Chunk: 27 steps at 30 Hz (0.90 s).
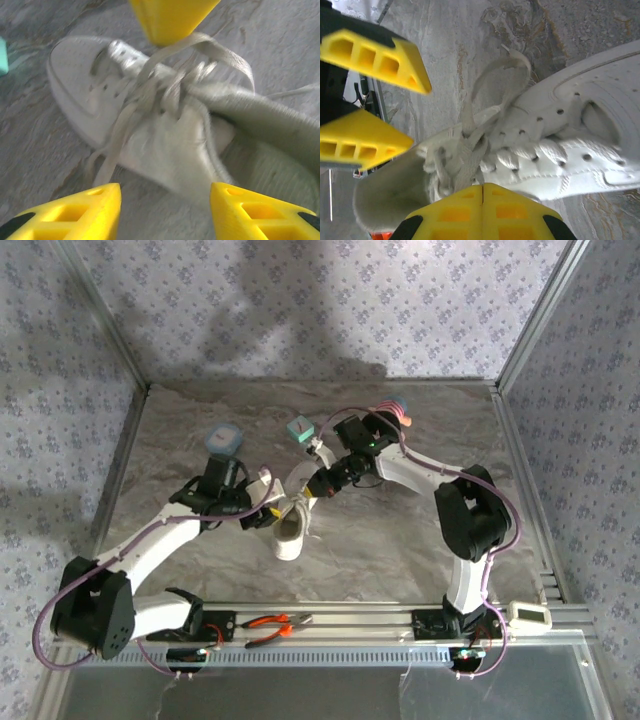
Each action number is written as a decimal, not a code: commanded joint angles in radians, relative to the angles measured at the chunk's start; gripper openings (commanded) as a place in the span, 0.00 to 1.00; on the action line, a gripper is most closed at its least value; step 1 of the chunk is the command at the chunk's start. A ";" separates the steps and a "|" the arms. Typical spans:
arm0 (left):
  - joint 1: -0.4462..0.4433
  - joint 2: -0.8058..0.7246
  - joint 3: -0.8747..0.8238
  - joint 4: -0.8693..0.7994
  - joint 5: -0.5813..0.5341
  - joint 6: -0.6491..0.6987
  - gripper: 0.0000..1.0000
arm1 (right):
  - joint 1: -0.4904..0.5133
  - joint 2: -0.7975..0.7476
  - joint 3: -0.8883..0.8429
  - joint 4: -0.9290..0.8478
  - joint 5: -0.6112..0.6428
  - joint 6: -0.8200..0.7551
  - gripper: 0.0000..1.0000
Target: Tie the shoes
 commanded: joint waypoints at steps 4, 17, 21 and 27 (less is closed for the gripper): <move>0.108 0.019 0.056 -0.170 -0.008 0.159 0.50 | 0.015 0.028 0.050 -0.038 0.011 -0.011 0.00; -0.161 0.093 -0.005 -0.196 -0.065 -0.054 0.41 | 0.000 0.059 0.113 -0.088 0.037 -0.011 0.00; -0.214 0.081 -0.032 -0.098 -0.047 -0.136 0.39 | -0.004 0.059 0.111 -0.103 0.027 -0.026 0.00; -0.243 0.084 0.014 -0.116 -0.049 -0.158 0.38 | -0.007 0.055 0.105 -0.123 0.017 -0.046 0.00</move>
